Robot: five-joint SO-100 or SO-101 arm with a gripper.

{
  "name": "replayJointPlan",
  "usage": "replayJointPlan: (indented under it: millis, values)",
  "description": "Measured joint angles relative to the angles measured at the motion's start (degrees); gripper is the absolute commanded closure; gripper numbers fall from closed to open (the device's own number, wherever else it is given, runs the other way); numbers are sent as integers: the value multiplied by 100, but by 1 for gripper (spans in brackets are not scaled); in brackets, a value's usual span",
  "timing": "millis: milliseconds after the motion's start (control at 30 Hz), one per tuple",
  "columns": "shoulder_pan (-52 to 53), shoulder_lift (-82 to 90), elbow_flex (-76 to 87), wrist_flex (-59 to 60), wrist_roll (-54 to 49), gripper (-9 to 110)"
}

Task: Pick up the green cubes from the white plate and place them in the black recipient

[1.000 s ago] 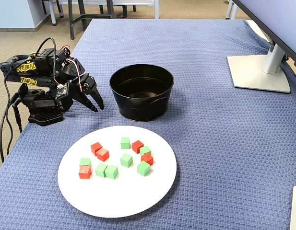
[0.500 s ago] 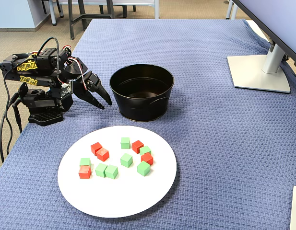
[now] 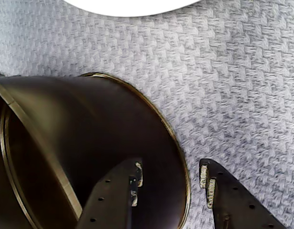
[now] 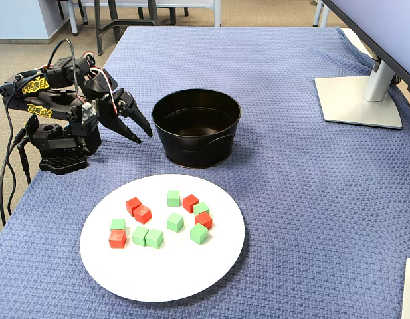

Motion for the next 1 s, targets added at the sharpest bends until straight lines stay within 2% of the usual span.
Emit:
replayJointPlan:
  millis: [167,333,433,567,1000]
  values:
    - [44,-88,-589,703,-940,93]
    - [510,-677,-1248,1213,-2593,90]
    - [1099,-993,-1283,1081,-3929,89]
    - [1872,-1538,-1283,264,-5396,87]
    - [3375,-4447,-1907,-1450,-5555,87]
